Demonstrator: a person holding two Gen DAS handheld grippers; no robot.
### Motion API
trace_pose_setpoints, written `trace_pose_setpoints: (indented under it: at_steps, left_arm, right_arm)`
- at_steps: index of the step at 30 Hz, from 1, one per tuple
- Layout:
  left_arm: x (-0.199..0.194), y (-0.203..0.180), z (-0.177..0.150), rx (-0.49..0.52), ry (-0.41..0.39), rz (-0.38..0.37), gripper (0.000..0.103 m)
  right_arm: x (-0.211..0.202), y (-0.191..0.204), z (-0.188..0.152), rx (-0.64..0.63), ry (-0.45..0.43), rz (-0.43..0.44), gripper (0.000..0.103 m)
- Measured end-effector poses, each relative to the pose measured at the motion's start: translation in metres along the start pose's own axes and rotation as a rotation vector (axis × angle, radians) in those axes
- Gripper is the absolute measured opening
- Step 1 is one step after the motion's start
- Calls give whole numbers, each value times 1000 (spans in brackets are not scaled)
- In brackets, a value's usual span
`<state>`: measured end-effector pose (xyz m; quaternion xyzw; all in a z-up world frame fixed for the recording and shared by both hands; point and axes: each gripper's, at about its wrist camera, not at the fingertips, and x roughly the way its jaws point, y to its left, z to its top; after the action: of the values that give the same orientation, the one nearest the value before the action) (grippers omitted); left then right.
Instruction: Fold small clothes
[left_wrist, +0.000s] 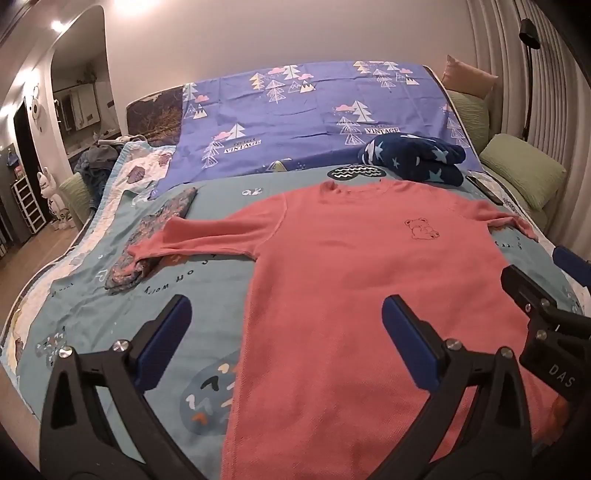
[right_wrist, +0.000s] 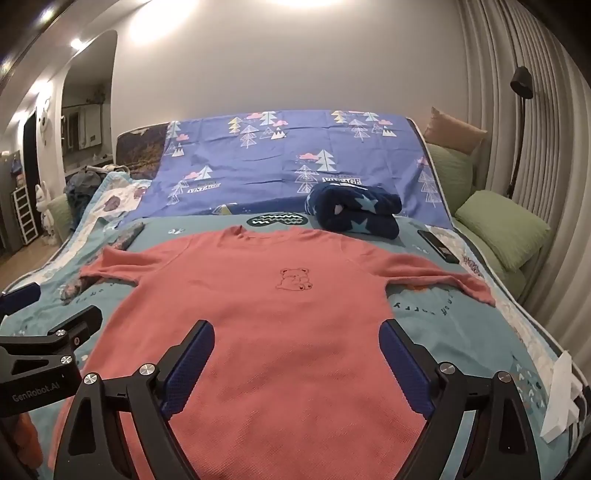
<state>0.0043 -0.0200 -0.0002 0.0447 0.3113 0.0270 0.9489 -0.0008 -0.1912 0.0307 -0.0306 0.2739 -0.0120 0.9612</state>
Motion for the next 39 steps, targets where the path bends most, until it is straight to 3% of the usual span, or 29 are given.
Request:
trace_pose_setpoints:
  at_steps: [6,12,24,39]
  left_arm:
    - [1,-3,-1,-3,0,-17,102]
    - [2,-7,-2,1,5,-28,103]
    - [1,-4,-5,-12,13,-47,102]
    - [0,-2,-6,-4,10,-41,102]
  right_arm:
    - [-2,-3,1,14,-11,-7,93]
    - [-4,0,2,-14,-20,-85,95]
    - [-1,-3,3,8,24,-23,96]
    - [-2,-1,3,7,27,-13,96]
